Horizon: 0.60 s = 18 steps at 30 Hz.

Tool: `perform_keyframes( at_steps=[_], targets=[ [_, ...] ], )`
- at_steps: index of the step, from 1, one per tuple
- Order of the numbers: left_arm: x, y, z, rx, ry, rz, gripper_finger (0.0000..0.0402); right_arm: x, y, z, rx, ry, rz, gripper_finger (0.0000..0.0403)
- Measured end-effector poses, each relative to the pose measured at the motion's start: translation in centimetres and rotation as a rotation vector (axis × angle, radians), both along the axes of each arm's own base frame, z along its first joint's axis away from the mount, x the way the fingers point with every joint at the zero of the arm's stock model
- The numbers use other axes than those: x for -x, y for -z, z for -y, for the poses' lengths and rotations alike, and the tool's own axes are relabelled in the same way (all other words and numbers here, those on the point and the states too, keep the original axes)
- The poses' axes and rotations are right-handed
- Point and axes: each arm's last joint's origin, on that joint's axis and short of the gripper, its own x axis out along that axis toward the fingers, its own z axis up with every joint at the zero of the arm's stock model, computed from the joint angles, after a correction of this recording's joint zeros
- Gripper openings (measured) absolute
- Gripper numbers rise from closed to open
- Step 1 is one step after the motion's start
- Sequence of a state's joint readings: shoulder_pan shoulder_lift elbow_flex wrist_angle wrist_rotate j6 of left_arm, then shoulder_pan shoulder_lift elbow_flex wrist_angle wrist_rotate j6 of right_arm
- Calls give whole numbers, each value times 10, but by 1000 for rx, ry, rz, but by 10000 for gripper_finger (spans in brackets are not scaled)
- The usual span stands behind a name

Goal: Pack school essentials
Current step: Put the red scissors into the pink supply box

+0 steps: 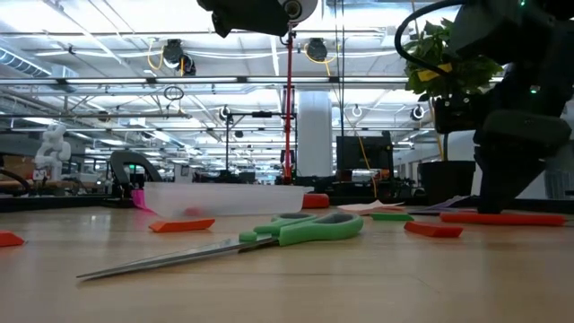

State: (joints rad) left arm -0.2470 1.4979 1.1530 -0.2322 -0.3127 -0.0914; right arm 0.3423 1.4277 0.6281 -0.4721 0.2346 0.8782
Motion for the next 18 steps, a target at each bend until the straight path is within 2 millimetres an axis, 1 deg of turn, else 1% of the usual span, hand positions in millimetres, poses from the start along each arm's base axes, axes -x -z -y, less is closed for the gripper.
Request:
perform_keyframes(
  at_steps=[3, 7, 10, 14, 18],
  targets=[
    [0, 0, 0, 1, 0, 2, 118, 0, 0, -1, -2, -27, -3, 72],
    [0, 0, 0, 8, -4, 4, 118, -1, 0, -2, -12, -36, 7, 85],
    [0, 0, 0, 8, -4, 5, 118, -1, -2, -3, -21, -55, 21, 87],
    [0, -1, 0, 8, -4, 7, 118, 1, -7, -5, -49, -85, 38, 83],
    [-1, -2, 0, -5, 6, 26, 118, 4, -18, -9, -71, -108, 99, 83]
  ],
)
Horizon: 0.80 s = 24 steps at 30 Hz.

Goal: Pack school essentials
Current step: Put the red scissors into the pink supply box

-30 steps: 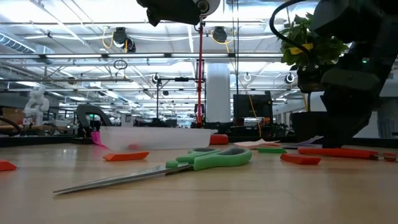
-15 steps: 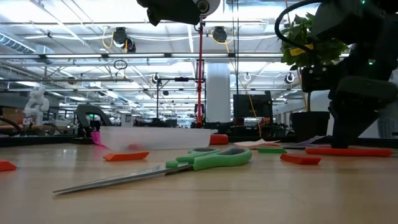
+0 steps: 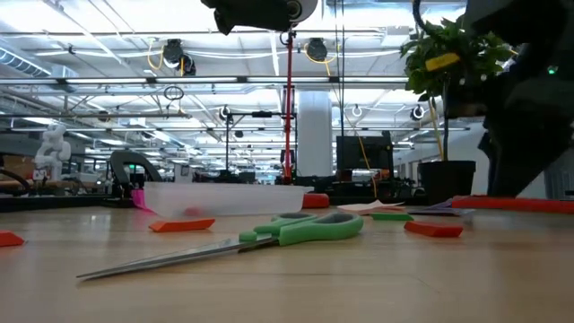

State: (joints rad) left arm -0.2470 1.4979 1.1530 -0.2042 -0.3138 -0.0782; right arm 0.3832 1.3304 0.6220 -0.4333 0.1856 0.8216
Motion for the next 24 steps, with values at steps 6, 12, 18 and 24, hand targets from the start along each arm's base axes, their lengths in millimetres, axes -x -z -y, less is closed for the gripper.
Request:
perform_keyframes(
  at_steps=[6, 12, 18, 24],
  targets=[
    [-3, -1, 3, -29, 41, 29, 118, 3, -17, -7, -36, -35, 120, 83],
    [-12, 15, 20, -106, 173, -2, 127, 0, -37, -21, -91, -135, 310, 84],
    [-31, 36, 35, -123, 311, 43, 197, -5, -48, -32, -120, -218, 453, 84],
    [-45, 45, 47, -318, 423, 150, 254, -8, -53, -36, -150, -253, 514, 84]
  ],
)
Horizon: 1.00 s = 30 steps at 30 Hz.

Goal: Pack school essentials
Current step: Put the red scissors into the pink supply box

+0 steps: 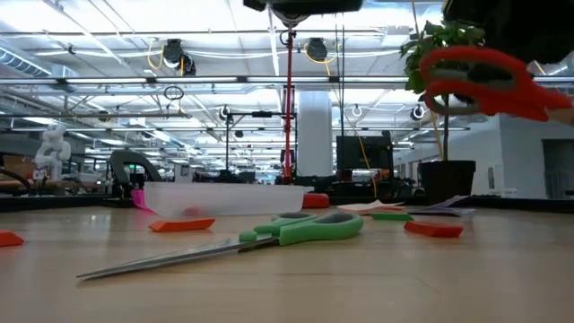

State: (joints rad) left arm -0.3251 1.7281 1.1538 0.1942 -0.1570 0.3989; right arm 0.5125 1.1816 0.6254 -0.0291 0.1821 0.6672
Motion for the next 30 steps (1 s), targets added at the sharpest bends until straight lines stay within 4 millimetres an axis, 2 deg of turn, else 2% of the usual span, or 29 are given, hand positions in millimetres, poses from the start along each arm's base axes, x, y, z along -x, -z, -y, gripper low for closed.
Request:
perform_keyframes(
  at_steps=[5, 9, 21, 30],
  targets=[
    [-6, 8, 19, -181, 114, 114, 257, -4, -7, -3, -22, -27, 86, 84],
    [-8, 9, 22, -248, 118, 158, 257, -6, -11, -6, -43, -66, 129, 84],
    [-16, 14, 24, -256, 139, 240, 197, -8, -20, -11, -41, -103, 228, 84],
    [-18, 10, 22, -231, 132, 284, 200, -8, -20, -11, -32, -110, 239, 84]
  ],
)
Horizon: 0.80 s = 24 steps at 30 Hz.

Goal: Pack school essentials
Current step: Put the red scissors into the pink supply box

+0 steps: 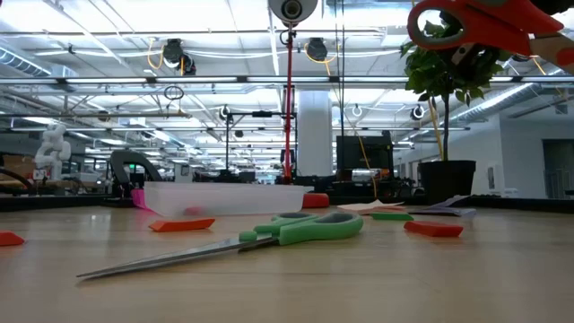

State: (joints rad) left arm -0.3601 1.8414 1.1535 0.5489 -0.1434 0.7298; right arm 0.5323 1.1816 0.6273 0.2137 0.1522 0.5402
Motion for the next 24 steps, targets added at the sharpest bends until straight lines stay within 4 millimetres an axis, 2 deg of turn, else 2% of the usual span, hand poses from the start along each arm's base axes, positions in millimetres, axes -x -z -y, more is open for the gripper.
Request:
perform_keyframes(
  at_steps=[4, 6, 13, 24],
  targets=[
    [-5, 2, 2, 0, 11, 37, 200, 0, 0, 0, 4, 1, 1, 84],
    [-9, 9, 3, -21, 7, 11, 200, 0, 0, 0, 3, 1, 2, 84],
    [-19, 9, 1, -44, 1, -55, 182, 0, 0, 0, 1, 1, 8, 84],
    [-20, 11, -3, -65, 5, -68, 89, 0, 0, 0, 1, 2, 7, 84]
  ],
)
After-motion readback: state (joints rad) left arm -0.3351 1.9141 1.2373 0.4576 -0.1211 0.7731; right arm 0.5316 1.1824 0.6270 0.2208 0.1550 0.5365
